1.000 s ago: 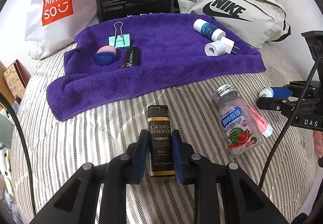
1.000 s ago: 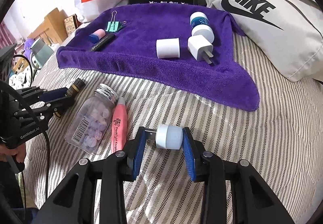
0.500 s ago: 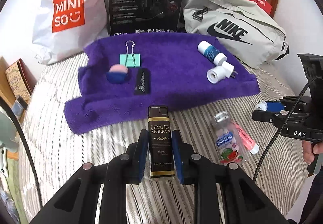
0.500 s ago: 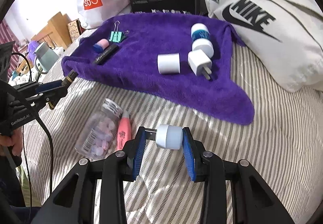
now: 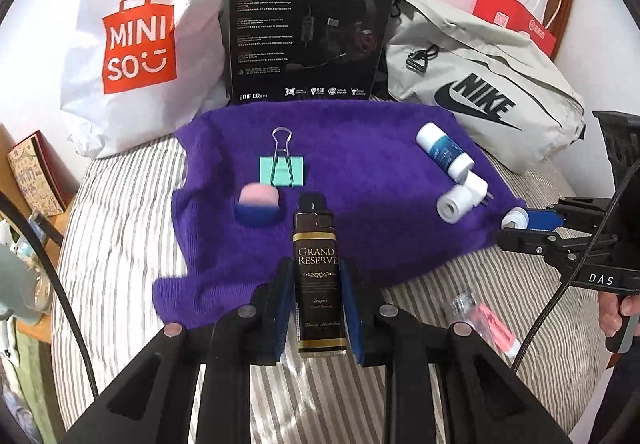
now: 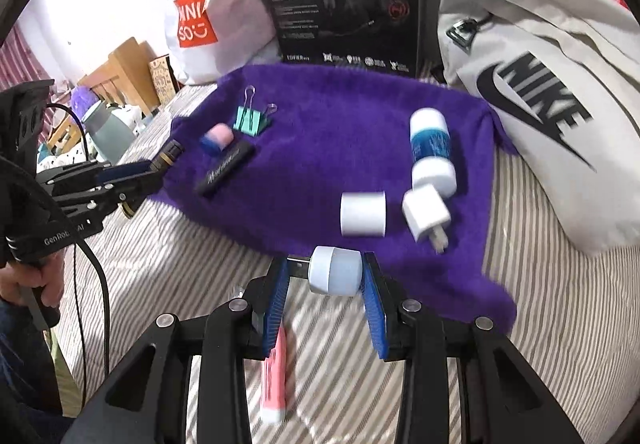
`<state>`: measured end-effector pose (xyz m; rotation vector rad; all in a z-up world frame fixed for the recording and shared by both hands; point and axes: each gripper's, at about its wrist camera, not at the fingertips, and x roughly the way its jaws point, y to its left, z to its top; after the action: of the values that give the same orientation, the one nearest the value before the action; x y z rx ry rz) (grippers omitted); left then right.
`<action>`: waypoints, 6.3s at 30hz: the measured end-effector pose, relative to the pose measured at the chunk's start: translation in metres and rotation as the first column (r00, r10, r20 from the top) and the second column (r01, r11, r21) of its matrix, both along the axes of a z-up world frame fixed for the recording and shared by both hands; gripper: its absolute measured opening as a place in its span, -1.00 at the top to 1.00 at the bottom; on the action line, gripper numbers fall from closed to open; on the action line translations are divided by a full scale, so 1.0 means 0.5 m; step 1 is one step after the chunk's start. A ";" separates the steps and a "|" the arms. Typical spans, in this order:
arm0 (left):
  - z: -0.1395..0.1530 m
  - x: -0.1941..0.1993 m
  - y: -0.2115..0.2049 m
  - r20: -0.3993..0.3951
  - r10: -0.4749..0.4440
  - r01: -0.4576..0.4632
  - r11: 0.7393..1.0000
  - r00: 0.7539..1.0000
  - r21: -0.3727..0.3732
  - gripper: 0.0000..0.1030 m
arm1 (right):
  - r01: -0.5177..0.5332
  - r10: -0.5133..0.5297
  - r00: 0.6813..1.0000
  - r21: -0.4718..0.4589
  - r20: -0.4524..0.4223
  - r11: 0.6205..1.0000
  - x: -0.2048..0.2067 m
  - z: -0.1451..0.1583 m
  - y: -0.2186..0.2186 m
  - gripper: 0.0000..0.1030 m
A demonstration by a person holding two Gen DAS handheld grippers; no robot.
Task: Organize rigid objects
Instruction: 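Carry the bottle and USB plug onto the towel and open both tools, then grasp the clear candy jar with the left tool while the right tool grasps the pink highlighter, then carry the candy jar and highlighter onto the towel and open both tools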
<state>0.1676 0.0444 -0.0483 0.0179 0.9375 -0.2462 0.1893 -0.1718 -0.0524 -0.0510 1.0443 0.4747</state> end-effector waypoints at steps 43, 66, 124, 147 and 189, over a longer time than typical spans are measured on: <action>-0.106 0.242 -0.101 -0.102 -0.118 0.122 0.992 0.988 0.030 0.54 | -0.143 0.143 0.990 -0.154 -0.012 0.978 0.216 -0.096 0.051 0.29; -0.024 0.118 -0.049 -0.050 -0.057 0.055 0.998 0.997 -0.034 -0.09 | -0.012 0.017 0.998 -0.085 0.055 0.996 0.091 0.008 -0.028 -0.26; -0.104 -0.162 -0.221 -0.078 -0.233 0.241 0.962 0.969 0.129 0.23 | 0.266 -0.266 0.962 -0.001 -0.062 0.964 -0.245 -0.048 -0.155 -0.38; -0.096 -0.156 -0.187 -0.086 -0.169 0.178 0.978 0.982 0.106 0.24 | 0.223 -0.222 0.972 0.004 -0.077 0.975 -0.234 -0.059 -0.117 -0.38; -0.106 -0.145 -0.013 -0.091 -0.012 0.015 1.000 0.996 0.026 0.24 | -0.009 0.016 0.999 -0.191 0.034 0.982 -0.209 -0.087 0.017 0.65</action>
<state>0.0951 0.0377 -0.1011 0.0381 1.0320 -0.2483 0.0848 -0.1634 -0.0959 -0.2357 1.0526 0.3823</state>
